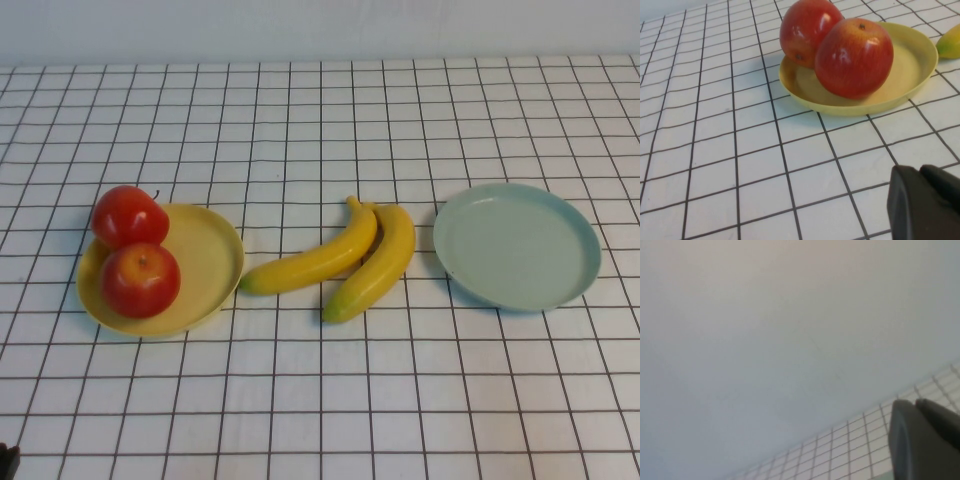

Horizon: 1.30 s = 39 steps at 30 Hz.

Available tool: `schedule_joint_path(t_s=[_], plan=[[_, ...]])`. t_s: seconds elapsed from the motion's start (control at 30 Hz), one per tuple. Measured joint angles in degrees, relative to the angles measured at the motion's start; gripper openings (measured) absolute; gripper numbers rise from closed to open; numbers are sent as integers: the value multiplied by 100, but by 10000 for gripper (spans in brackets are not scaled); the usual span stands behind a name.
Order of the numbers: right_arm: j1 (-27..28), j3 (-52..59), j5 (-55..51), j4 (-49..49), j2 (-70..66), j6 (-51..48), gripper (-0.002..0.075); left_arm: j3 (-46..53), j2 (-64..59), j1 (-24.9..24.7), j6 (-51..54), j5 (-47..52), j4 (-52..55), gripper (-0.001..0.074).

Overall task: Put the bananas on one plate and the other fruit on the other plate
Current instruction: Put another type of fruit in the right plate

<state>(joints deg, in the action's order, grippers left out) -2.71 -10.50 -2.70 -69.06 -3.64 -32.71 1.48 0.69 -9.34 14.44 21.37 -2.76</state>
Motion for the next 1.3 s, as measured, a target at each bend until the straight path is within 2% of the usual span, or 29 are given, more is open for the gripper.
schedule_joint_path(t_s=[0.1,0.17,0.33,0.53,0.63,0.83,0.93,1.0,1.07,1.13,1.3], plan=[[0,-833,-398,1324,-721,-68,-15,0,0,0,0,0,0,1],[0,-1307,-873,1794,-1250,-264,-15,0,0,0,0,0,0,1],[0,-2468,-2421,2572,-3034,-562,-15,0,0,0,0,0,0,1],[-54,-4072,-4602,3066,-5344,-320,-15,0,0,0,0,2,0,1],[-444,-4786,-5102,3813,-6346,249,-15,0,0,0,0,2,0,1],[-2088,-6088,-5744,6268,-7823,2399,-15,0,0,0,0,12,0,1],[-2484,-6676,-5898,6791,-8503,2862,-15,0,0,0,0,12,0,1],[-2543,-7056,-5924,6857,-9011,2982,-7,0,0,0,0,12,0,1],[-2553,-7473,-6010,6906,-9487,3121,24,0,0,0,0,12,0,1],[-2553,-7849,-6137,6872,-9961,3327,93,0,0,0,0,12,0,1],[-2553,-8751,-6270,6262,-11006,3569,367,0,0,0,0,12,0,1]])
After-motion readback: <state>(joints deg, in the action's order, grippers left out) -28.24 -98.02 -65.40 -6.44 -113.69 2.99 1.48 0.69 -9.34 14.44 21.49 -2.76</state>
